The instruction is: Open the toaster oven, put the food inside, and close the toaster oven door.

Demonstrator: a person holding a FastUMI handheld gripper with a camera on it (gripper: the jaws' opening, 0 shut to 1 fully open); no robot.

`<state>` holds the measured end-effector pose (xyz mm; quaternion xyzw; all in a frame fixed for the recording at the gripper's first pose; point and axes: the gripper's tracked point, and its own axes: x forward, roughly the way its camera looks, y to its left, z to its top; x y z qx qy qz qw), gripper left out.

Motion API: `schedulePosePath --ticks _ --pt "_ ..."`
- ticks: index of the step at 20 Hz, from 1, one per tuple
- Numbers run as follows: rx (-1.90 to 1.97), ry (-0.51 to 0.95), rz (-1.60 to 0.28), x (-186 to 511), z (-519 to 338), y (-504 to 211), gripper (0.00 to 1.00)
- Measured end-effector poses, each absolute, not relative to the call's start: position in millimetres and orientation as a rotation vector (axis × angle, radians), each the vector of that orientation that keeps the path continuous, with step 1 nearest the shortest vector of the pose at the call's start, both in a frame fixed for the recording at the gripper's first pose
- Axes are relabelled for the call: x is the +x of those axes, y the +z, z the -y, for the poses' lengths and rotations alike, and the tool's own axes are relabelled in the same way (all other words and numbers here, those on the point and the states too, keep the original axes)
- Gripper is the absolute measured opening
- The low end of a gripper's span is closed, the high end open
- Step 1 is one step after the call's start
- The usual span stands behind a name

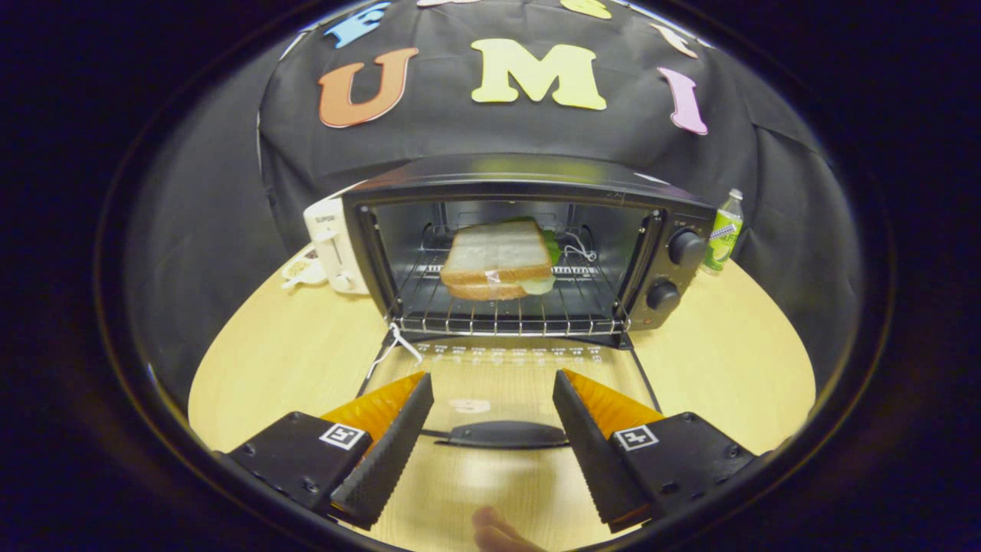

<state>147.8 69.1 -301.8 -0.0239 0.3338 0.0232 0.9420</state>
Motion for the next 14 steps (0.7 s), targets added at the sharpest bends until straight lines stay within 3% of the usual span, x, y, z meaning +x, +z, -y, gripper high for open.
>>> schedulePosePath --ticks 14 --pt "-0.027 0.015 -0.814 99.3 -62.2 -331.9 1.00"
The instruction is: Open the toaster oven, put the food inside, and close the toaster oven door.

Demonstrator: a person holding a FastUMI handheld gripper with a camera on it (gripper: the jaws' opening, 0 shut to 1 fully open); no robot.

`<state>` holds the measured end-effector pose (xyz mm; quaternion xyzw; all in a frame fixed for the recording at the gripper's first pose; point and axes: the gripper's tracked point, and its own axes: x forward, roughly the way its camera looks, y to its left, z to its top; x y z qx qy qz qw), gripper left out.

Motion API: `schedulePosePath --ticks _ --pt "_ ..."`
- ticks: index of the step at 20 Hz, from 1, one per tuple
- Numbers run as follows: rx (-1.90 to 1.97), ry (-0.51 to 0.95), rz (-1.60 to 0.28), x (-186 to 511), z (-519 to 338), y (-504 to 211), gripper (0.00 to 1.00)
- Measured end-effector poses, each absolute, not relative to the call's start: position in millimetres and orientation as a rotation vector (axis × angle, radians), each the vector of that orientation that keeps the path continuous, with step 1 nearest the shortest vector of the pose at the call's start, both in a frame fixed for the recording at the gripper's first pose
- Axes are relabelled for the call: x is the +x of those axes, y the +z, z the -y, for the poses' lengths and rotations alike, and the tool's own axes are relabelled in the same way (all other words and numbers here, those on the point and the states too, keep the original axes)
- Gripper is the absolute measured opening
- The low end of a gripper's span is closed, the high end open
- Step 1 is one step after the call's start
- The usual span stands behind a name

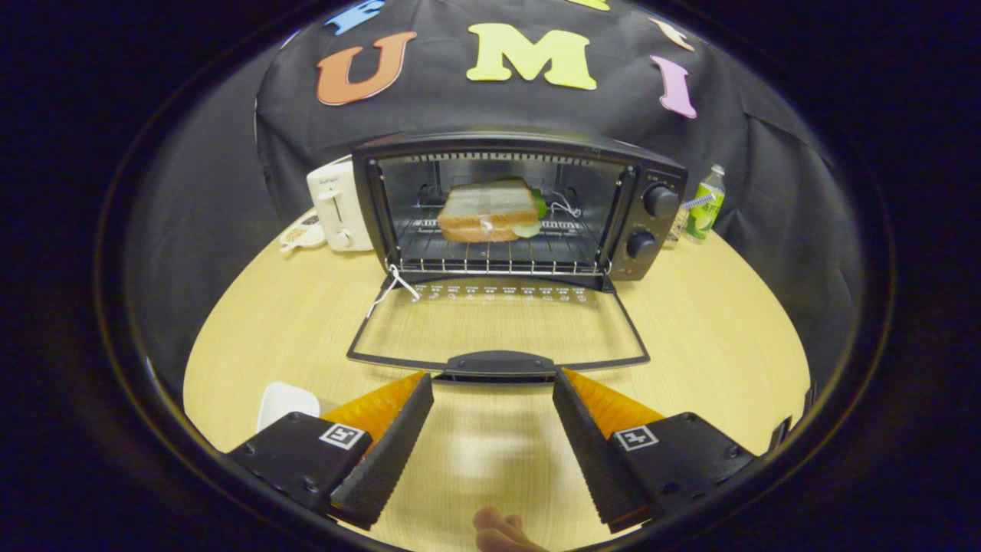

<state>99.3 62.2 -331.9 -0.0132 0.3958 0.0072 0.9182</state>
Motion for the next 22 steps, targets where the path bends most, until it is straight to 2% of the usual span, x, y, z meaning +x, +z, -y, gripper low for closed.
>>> schedulePosePath --ticks 10,22 --pt "0.009 -0.051 -0.828 114.2 -49.3 -358.2 1.00" --pt "0.010 -0.019 -0.789 117.8 -52.2 -350.8 1.00"
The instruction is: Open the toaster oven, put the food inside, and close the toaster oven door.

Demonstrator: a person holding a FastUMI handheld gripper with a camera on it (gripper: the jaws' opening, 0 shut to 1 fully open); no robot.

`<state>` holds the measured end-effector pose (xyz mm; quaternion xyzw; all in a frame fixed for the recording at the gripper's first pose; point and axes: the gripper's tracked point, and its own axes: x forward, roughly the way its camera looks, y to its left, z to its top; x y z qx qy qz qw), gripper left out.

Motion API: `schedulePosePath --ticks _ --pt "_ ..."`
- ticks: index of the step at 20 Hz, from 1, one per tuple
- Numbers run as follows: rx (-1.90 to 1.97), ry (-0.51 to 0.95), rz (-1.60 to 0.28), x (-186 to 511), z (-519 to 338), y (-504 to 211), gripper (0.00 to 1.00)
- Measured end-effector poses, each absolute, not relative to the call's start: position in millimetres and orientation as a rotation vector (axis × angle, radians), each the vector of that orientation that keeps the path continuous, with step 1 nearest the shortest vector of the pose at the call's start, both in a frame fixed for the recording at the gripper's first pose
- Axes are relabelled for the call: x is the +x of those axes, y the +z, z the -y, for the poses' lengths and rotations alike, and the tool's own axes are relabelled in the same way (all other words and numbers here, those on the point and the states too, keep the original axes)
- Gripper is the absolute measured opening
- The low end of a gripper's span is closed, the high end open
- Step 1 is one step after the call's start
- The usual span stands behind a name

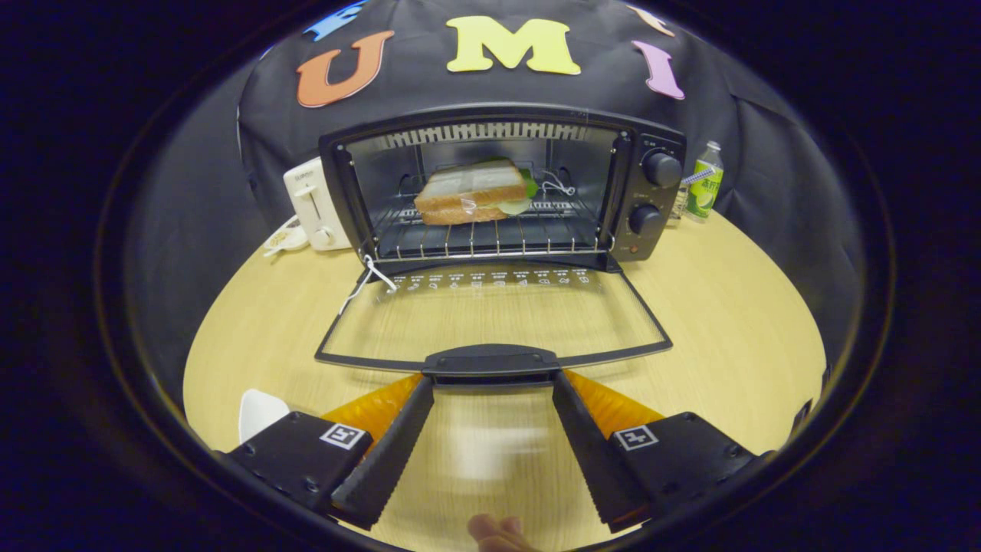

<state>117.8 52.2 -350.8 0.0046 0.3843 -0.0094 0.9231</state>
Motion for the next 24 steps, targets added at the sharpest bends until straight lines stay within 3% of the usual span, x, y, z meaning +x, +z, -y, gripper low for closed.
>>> schedulePosePath --ticks 24 --pt "-0.029 -0.016 -0.478 127.2 -55.5 -277.0 1.00"
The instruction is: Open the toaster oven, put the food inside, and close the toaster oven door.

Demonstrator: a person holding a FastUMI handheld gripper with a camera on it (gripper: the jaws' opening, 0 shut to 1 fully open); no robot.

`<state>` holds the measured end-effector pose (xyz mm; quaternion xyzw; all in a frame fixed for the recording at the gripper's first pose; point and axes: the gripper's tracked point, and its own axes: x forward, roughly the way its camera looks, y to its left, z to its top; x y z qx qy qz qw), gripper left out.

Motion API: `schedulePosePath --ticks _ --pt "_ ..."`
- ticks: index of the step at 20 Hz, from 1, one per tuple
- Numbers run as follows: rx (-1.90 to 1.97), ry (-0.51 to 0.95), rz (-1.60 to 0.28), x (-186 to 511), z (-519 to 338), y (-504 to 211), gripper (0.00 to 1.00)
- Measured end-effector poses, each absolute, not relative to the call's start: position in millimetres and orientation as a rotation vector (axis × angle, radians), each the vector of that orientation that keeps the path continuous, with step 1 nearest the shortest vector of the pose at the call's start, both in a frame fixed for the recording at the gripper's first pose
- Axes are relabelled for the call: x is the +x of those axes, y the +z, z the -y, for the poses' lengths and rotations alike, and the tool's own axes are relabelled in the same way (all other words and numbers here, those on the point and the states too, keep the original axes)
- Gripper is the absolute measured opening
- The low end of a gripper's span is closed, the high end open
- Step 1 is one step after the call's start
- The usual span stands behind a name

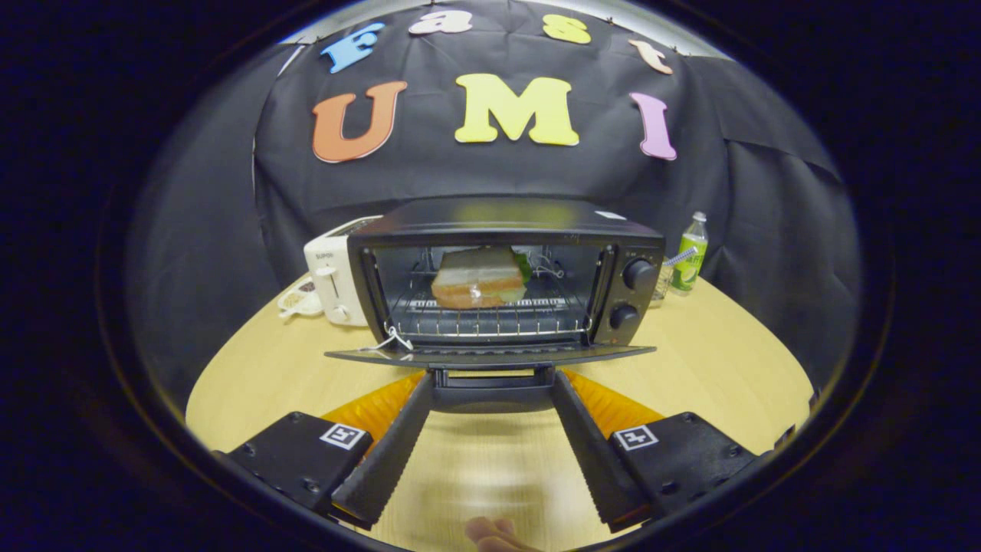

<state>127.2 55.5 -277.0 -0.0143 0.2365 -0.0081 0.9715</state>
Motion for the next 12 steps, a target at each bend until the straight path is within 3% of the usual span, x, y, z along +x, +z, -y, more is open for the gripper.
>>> schedulePosePath --ticks 8,12 --pt "0.038 -0.026 -0.193 148.6 -52.3 -240.6 1.00" --pt "0.124 -0.008 -0.147 157.6 -45.8 -236.3 1.00"
